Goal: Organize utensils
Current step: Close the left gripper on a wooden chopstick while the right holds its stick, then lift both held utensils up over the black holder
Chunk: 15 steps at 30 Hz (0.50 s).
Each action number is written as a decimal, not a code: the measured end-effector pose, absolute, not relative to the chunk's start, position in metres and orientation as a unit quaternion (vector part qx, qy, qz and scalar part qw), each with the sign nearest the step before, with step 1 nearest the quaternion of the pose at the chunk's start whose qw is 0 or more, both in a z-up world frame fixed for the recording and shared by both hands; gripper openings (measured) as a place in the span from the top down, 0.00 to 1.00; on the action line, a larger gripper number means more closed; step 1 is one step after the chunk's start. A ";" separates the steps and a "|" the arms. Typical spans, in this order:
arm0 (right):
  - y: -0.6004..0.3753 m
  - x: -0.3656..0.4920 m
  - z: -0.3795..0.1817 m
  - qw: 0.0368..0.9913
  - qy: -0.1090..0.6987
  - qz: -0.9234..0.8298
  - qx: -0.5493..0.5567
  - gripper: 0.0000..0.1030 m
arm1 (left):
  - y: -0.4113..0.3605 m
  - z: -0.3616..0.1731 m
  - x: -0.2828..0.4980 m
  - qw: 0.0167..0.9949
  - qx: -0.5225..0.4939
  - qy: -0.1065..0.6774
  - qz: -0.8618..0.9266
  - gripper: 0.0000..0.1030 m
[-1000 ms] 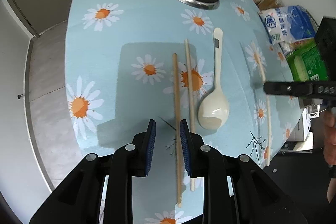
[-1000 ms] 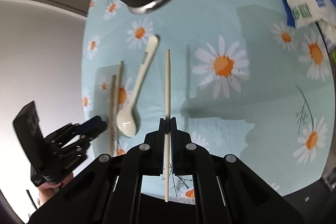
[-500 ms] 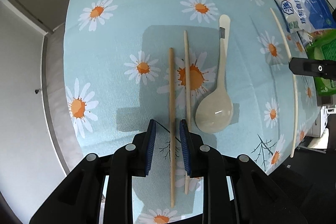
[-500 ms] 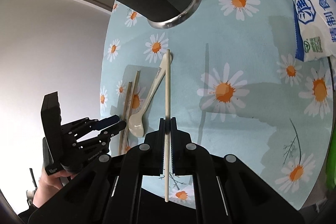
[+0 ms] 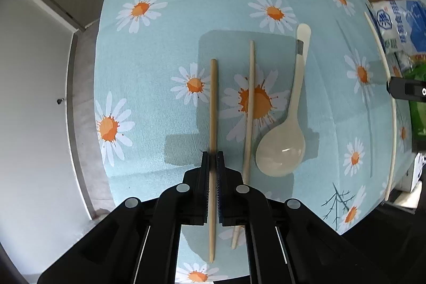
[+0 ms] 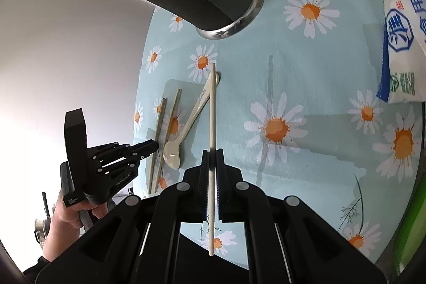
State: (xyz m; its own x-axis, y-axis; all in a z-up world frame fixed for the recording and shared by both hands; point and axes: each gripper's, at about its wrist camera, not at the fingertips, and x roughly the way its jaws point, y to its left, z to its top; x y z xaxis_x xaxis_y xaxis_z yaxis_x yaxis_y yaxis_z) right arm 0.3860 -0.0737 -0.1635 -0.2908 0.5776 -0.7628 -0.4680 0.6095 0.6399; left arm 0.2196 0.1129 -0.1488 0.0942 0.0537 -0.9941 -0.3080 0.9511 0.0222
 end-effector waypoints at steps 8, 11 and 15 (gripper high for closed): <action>-0.065 0.389 -0.156 0.587 0.663 0.463 0.025 0.94 | 0.121 -0.134 0.214 0.751 -0.122 0.634 0.139 0.97; -0.062 0.389 -0.154 0.589 0.658 0.469 0.021 0.94 | 0.124 -0.124 0.211 0.761 -0.134 0.619 0.142 0.97; -0.055 0.386 -0.153 0.597 0.652 0.467 0.018 0.94 | 0.129 -0.117 0.211 0.773 -0.145 0.603 0.134 0.97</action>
